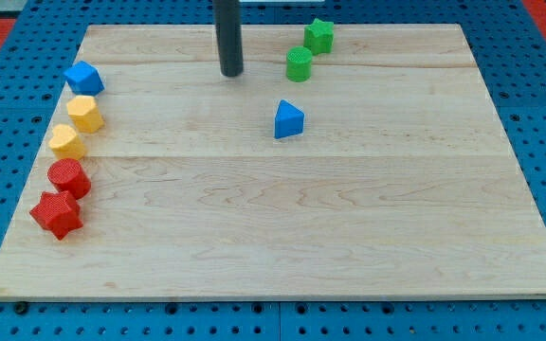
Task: Place the blue cube in between the green circle and yellow hexagon
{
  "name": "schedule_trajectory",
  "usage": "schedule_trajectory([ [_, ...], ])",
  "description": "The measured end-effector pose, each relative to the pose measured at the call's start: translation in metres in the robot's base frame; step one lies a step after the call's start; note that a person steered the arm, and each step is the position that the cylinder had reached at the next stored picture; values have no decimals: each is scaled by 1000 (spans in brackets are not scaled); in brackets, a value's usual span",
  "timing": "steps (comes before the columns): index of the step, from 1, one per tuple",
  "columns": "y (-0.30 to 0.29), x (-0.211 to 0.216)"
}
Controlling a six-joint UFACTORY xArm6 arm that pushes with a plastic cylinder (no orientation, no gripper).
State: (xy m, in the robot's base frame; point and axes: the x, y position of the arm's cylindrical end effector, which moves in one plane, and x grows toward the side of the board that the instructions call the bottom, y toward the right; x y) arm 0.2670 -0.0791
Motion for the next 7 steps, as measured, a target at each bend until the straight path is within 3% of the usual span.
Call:
schedule_trajectory([
  [2,-222,-25],
  [3,-226,-12],
  [5,-223,55],
  [7,-159,56],
])
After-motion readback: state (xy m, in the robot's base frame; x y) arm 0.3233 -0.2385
